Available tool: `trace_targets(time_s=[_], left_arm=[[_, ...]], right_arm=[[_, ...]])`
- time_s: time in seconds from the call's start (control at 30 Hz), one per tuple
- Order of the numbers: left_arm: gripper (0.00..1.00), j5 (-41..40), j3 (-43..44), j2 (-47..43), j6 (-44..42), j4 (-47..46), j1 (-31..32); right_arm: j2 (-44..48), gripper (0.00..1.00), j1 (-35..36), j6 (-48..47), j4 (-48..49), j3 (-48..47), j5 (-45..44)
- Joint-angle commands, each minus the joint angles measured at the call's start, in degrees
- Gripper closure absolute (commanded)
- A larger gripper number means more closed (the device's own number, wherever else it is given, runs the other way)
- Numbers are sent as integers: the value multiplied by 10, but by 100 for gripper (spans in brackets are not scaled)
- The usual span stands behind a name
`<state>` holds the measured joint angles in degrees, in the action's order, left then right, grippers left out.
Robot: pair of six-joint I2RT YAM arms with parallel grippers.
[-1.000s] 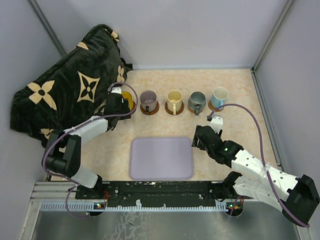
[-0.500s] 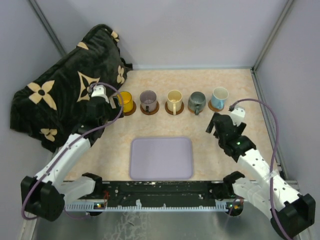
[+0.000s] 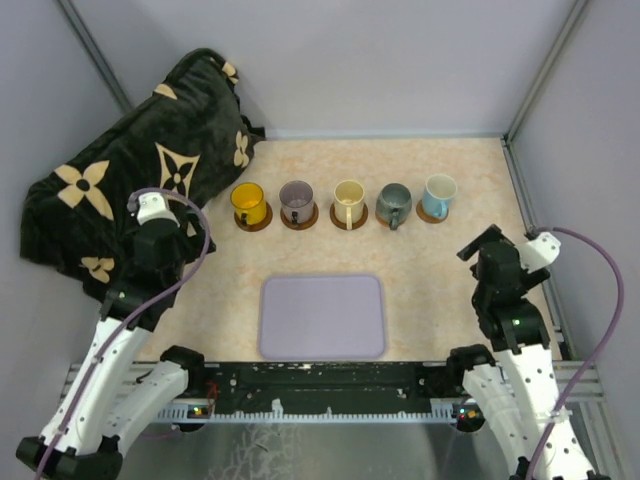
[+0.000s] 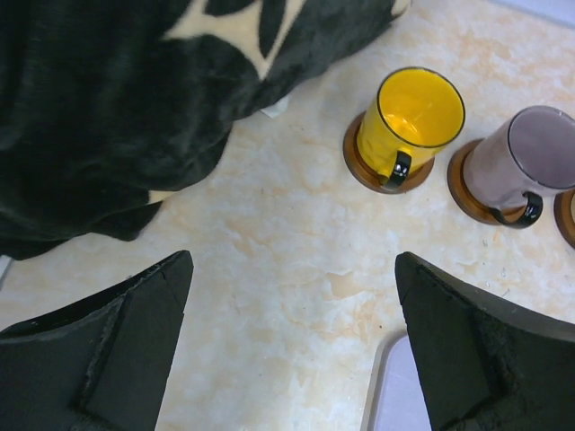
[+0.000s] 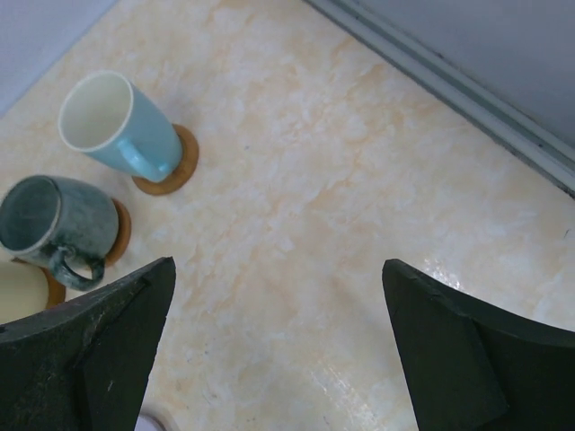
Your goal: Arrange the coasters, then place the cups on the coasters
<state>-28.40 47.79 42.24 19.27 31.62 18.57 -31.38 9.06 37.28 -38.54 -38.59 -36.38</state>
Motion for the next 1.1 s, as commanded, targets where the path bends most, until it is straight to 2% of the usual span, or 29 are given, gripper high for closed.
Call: trace_targets(time_s=[0.0,0.57,1.07], left_arm=[[0,-53,49,-41,21,86,-4],[0,-45,70,-193,9,145,-4],[0,-8,56,-210,15,132,-4]], right_arm=[[53,1,-4,20,-38,-43,-64],[87,1,-4,22,-61,-44,-70],[88,1,-4,20,-61,-38,-65]])
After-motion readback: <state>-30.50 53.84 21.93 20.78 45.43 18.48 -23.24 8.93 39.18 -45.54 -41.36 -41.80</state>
